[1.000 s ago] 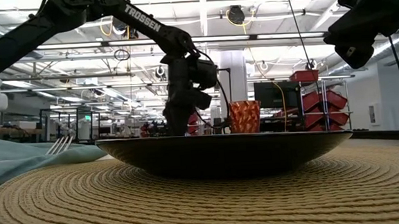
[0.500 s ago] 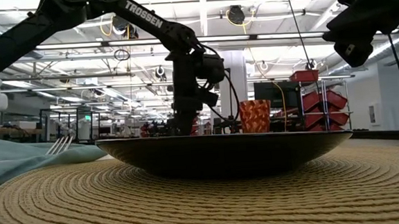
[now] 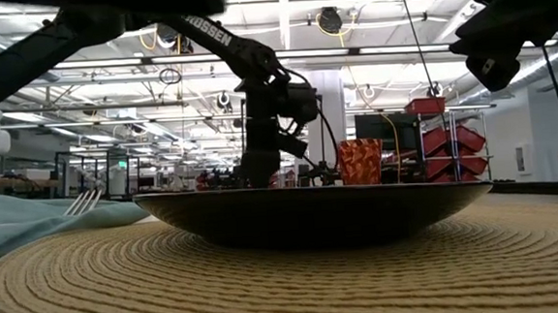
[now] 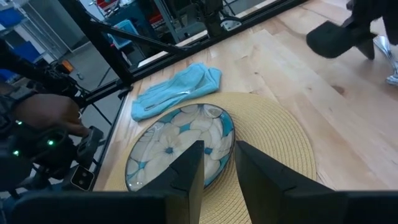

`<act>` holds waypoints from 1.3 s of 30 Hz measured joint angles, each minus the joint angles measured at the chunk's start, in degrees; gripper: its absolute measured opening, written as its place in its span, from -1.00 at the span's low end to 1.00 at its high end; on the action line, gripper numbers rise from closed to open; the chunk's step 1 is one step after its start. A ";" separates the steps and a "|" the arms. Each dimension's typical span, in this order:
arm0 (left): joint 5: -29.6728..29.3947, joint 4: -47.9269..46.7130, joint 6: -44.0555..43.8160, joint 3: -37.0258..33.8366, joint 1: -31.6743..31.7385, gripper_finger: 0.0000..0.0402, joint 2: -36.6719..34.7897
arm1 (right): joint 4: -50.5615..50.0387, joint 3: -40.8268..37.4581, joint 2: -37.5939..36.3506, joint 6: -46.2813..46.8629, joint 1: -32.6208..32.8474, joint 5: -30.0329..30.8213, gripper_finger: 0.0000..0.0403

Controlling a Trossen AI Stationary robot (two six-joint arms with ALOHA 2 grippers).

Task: Set table place
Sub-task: Move the silver spoon to the right side of the brown mat

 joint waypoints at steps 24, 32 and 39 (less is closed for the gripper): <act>8.66 -0.57 8.69 1.07 2.78 -0.30 0.32 | -0.06 -0.01 2.94 -1.38 -0.02 0.22 -0.59; 13.29 1.29 10.07 1.05 4.34 -0.54 0.32 | 0.00 0.00 4.53 -1.38 -0.01 0.14 -0.59; 13.31 1.31 12.00 1.05 4.37 -0.56 0.32 | 0.62 -0.01 5.23 -1.40 -0.01 0.09 -0.59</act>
